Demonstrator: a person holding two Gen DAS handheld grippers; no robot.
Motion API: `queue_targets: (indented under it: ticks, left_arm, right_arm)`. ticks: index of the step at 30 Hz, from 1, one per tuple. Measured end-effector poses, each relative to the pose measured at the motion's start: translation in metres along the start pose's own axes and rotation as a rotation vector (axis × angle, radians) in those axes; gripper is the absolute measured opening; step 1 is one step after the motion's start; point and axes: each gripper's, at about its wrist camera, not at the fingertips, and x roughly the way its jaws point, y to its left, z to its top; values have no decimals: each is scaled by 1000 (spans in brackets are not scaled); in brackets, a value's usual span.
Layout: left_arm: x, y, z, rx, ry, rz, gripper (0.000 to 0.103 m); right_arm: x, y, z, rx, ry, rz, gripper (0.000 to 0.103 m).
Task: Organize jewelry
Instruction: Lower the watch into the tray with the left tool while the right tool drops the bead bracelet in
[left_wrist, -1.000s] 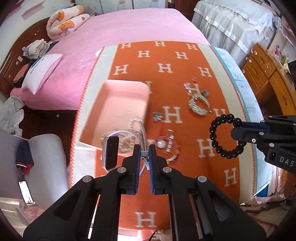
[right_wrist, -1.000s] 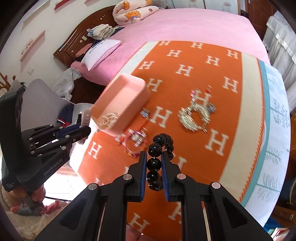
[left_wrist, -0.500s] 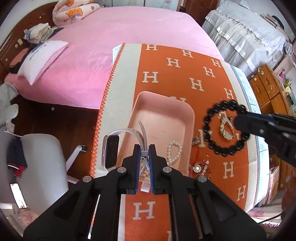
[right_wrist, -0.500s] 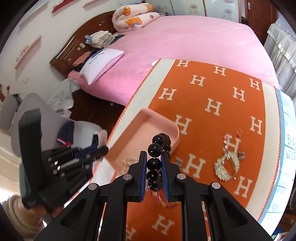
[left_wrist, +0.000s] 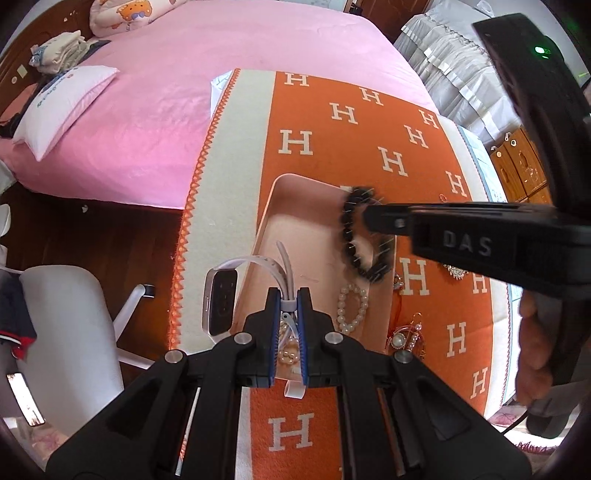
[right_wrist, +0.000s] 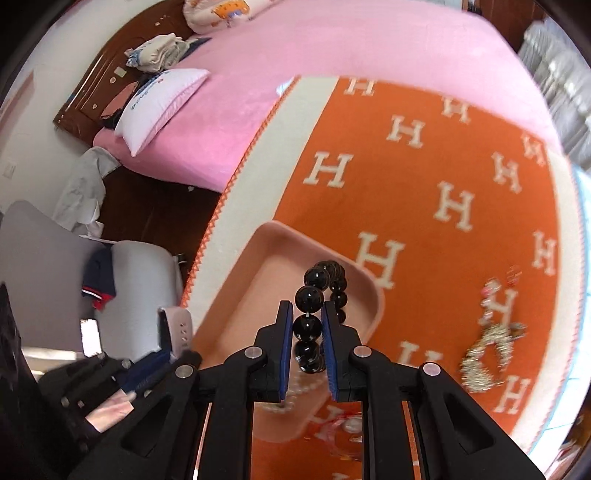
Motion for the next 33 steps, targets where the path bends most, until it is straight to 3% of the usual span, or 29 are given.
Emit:
queue_targets:
  ticks: [4, 17, 19, 21, 23, 33]
  left_arm:
    - [7, 3, 4, -9, 13, -12, 6]
    - [42, -19, 26, 47, 25, -27, 7]
    - [46, -24, 29, 67, 28, -32, 12]
    - [49, -30, 29, 79, 39, -33, 34]
    - [48, -32, 29, 77, 36, -38, 50]
    - [28, -29, 21, 70, 15, -42, 52]
  right_arm:
    - [6, -1, 4, 41, -11, 63, 29]
    - [-4, -49, -29, 134, -11, 19, 29]
    - [-7, -61, -41, 163, -10, 15, 29]
    - [-11, -70, -49, 184, -11, 7, 29]
    - [-15, -82, -59, 214, -15, -4, 29]
    - [-32, -122, -108, 331, -23, -16, 29]
